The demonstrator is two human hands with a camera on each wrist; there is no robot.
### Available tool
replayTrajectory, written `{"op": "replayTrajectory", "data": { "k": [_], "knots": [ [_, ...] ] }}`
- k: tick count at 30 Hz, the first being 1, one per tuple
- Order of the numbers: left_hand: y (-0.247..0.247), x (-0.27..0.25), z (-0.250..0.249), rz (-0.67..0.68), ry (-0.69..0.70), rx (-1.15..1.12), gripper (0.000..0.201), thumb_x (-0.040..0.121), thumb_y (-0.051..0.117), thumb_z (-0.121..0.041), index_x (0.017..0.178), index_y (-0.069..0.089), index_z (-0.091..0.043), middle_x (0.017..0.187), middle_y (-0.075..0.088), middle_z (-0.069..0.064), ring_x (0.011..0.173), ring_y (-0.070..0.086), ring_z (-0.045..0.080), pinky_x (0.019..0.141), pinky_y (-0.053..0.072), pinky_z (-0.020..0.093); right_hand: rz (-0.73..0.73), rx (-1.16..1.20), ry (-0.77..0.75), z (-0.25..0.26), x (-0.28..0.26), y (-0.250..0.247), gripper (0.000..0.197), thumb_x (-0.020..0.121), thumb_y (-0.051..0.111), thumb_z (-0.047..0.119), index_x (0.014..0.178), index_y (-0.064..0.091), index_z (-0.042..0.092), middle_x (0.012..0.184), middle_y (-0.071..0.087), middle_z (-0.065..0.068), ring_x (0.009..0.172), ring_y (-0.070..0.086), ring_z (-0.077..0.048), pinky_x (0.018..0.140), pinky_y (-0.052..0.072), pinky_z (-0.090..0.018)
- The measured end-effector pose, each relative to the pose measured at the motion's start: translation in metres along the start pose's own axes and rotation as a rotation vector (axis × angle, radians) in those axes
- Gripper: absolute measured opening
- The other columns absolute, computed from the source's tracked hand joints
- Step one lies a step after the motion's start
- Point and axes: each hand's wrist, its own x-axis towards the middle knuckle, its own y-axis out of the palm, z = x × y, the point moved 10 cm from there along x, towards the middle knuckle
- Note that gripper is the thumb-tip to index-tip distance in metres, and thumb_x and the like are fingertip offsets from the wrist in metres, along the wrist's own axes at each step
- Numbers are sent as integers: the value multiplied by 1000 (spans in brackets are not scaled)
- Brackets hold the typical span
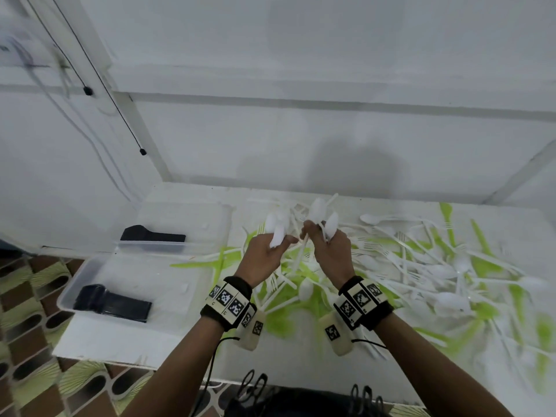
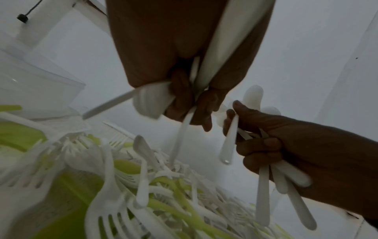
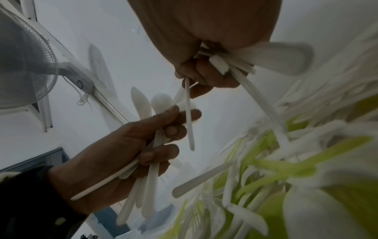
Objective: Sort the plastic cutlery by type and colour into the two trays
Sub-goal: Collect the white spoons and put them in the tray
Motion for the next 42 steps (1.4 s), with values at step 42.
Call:
{"op": "replayTrajectory", "data": {
  "k": [42],
  "knots": [
    [-15, 181, 70, 294, 80, 1338, 26, 92, 55, -31, 113, 63, -17, 114, 58, 7, 98, 64, 31, 69, 38, 33, 104, 43, 184, -49, 31, -21, 28, 102, 58, 32, 85, 75, 20, 69, 55, -3, 40, 55, -18, 42, 40, -24]
  ]
}}
